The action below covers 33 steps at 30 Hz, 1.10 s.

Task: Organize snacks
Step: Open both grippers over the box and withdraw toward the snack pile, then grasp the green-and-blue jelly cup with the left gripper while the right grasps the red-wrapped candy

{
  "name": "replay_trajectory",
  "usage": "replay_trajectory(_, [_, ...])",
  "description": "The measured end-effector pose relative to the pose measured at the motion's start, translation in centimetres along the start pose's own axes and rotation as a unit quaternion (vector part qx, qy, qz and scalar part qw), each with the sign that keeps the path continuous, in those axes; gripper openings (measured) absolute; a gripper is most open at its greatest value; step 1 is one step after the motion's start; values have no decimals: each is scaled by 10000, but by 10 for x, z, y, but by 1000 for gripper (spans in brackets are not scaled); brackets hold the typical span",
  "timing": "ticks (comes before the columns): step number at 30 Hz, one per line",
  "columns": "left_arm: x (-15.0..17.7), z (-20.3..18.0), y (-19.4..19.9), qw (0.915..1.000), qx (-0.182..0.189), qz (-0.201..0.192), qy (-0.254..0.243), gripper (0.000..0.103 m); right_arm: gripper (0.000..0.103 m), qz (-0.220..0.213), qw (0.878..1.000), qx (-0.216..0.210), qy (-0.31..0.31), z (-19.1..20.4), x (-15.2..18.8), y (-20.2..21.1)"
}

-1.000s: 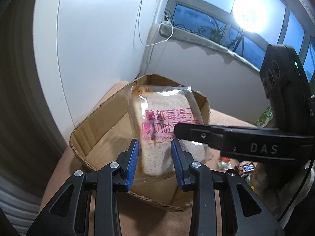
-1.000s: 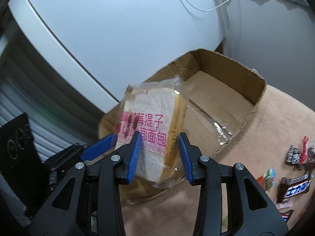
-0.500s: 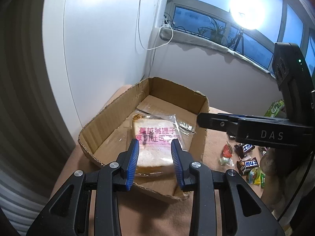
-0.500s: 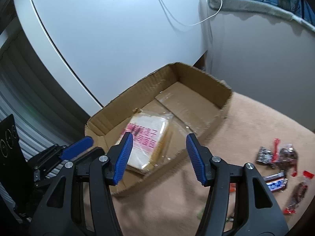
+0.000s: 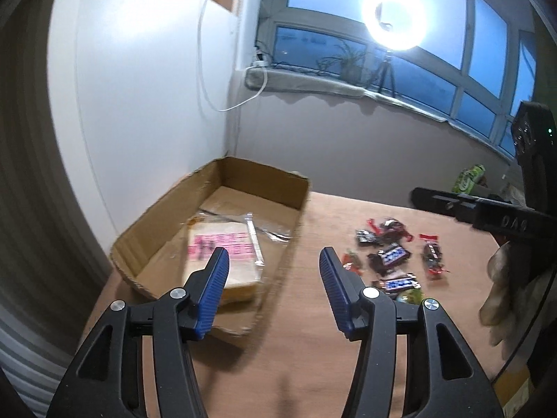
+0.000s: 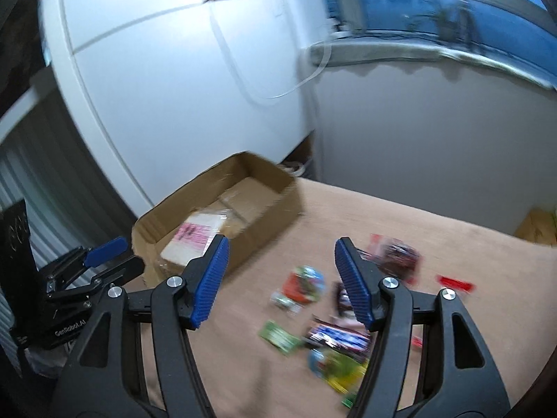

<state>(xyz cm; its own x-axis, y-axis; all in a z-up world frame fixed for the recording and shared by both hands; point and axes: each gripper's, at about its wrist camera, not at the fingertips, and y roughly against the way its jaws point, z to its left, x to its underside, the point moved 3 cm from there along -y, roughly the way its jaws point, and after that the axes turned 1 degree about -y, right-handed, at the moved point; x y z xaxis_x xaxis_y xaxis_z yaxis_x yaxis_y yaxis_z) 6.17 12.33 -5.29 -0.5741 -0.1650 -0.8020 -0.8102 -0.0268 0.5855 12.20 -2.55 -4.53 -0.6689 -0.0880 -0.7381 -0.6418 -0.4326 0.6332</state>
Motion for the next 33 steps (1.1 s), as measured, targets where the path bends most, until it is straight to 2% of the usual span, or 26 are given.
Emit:
replay_trajectory(4, [2, -23, -2, 9996, 248, 30, -117, 53, 66, -63, 9992, 381, -109, -40, 6, 33])
replay_trajectory(6, [5, -35, -5, 9991, 384, 81, -167, 53, 76, -70, 9982, 593, -74, -55, 9, 46])
replay_trajectory(8, [7, -45, -9, 9984, 513, 143, -177, 53, 80, -144, 9962, 860, -46, -72, 13, 63])
replay_trajectory(11, [15, -65, -18, 9967, 702, 300, -269, 53, 80, -147, 9928, 1188, -93, -97, 19, 79])
replay_trajectory(14, [24, -81, -25, 9946, 892, 464, -258, 53, 80, -21, 9908, 1343, -150, -118, 29, 83])
replay_trajectory(18, [42, -103, -33, 9901, 1133, 757, -342, 53, 80, 214, 9899, 1357, -342, -139, 41, 70])
replay_trajectory(22, [56, -119, -45, 9865, 1209, 1025, -419, 53, 80, 414, 9897, 1302, -419, -148, 52, 51])
replay_trajectory(28, [70, -139, -66, 9837, 1098, 1270, -640, 53, 80, 787, 9887, 1219, -376, -153, 64, 14])
replay_trajectory(33, [72, -153, -84, 9821, 1019, 1403, -741, 54, 80, 1049, 9866, 1081, -627, -162, 67, -17])
